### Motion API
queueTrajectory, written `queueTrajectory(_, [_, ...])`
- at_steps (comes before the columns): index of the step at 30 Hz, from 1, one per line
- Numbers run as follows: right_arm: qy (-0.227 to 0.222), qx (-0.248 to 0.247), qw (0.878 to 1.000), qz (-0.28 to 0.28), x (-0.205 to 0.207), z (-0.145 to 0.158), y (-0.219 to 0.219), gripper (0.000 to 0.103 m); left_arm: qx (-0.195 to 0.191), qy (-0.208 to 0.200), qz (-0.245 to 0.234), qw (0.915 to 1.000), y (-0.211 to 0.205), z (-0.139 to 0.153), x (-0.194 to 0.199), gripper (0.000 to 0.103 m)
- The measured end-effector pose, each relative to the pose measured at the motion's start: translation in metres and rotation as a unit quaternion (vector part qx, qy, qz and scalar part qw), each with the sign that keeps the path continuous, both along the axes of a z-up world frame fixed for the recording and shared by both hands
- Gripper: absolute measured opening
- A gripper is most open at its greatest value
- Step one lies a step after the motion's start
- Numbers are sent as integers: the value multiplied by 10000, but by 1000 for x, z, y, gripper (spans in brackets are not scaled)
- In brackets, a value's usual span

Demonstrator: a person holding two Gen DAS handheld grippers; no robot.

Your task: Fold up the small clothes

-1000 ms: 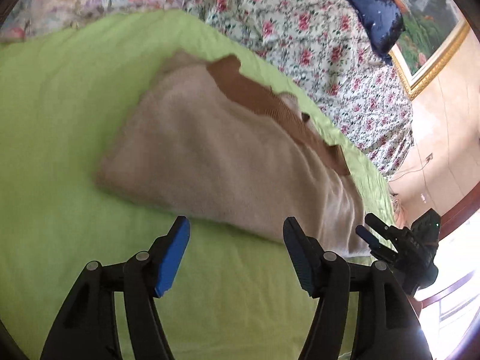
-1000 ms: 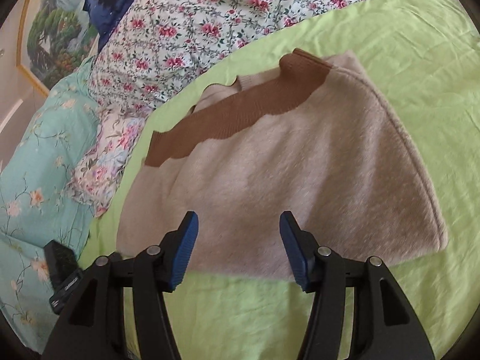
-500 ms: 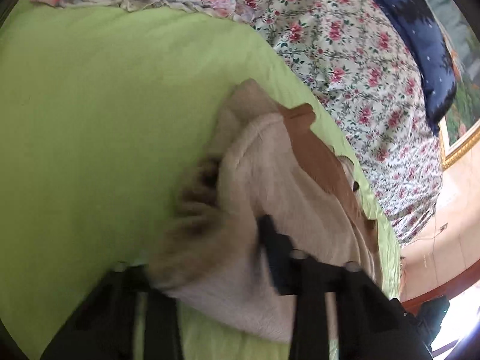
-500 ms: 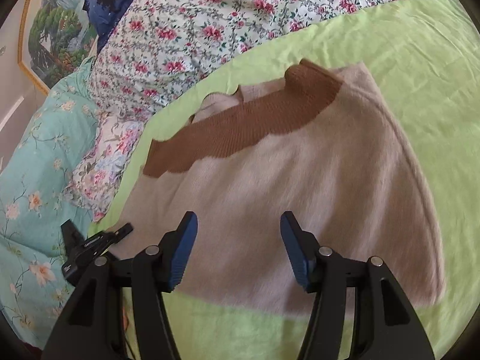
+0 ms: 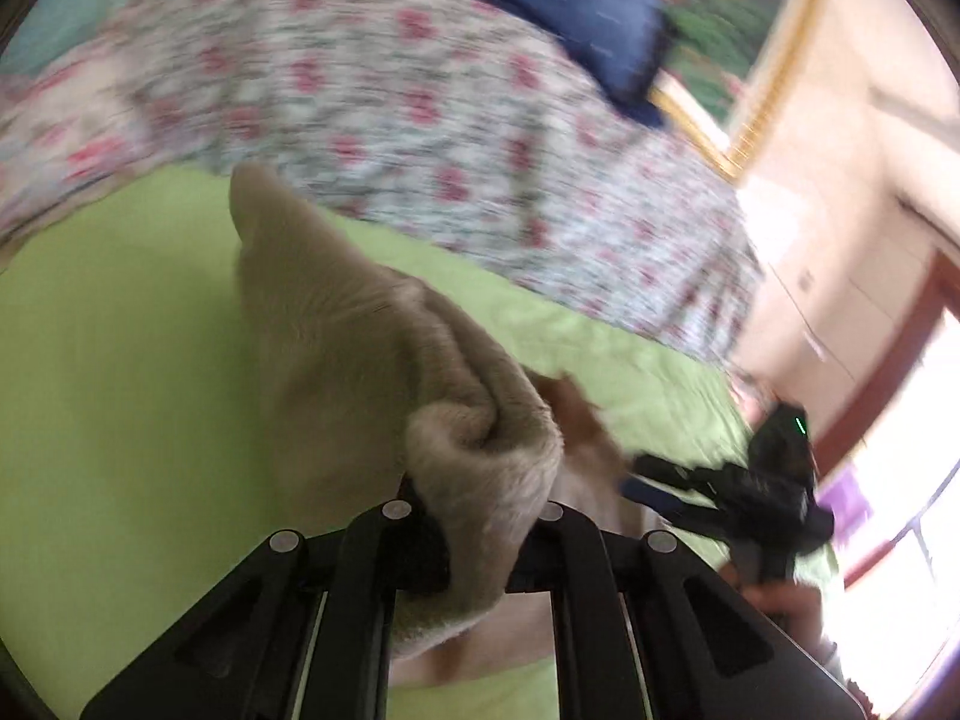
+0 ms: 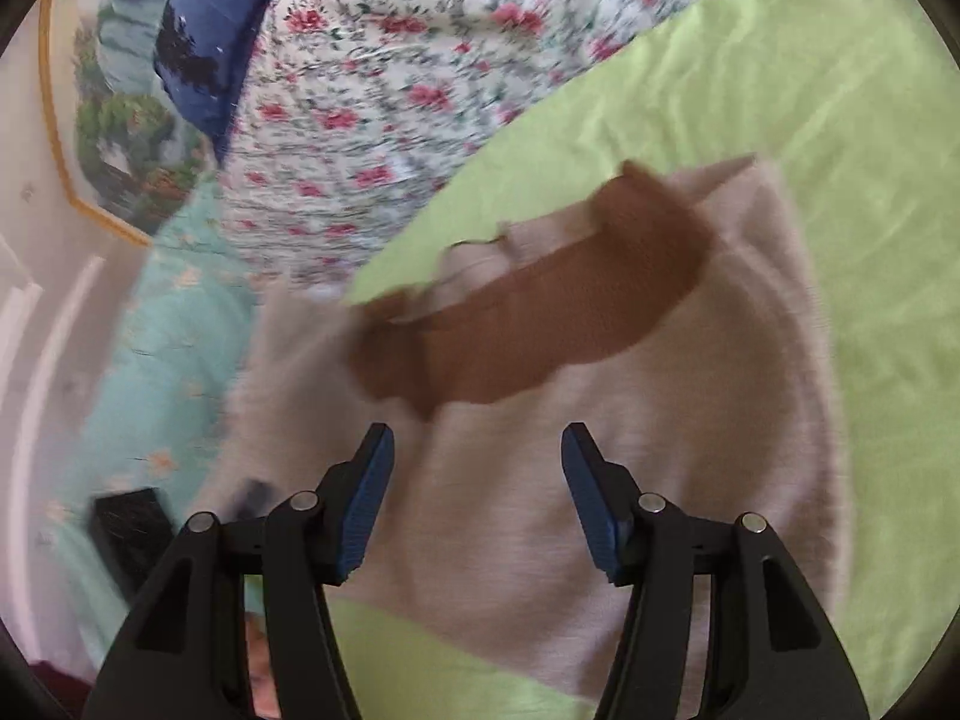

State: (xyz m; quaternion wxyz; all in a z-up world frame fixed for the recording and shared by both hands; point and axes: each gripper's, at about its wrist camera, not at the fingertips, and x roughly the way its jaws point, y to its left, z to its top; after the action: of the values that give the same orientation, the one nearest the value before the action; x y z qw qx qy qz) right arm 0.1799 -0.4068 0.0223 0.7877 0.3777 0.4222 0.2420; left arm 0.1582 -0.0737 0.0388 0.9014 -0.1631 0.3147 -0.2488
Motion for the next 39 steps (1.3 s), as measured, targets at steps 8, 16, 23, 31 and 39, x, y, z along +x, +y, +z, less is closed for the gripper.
queueTrajectory(8, [513, 764, 9931, 721, 53, -25, 41, 72, 281, 170, -686, 9971, -66, -30, 3, 8])
queueTrajectory(16, [377, 512, 9945, 828, 110, -20, 84, 17, 637, 171, -821, 9944, -71, -42, -5, 8])
queueTrajectory(23, [-802, -520, 9934, 629, 73, 57, 42, 17, 451, -154, -1196, 9917, -93, -11, -12, 8])
queueTrajectory(31, [-100, -1622, 9865, 187, 55, 2, -30, 17, 550, 381, -1915, 9792, -181, -52, -4, 8])
queueTrajectory(39, [-82, -2025, 9792, -72, 45, -5, -46, 17, 575, 602, -2132, 9735, -208, -72, -5, 8])
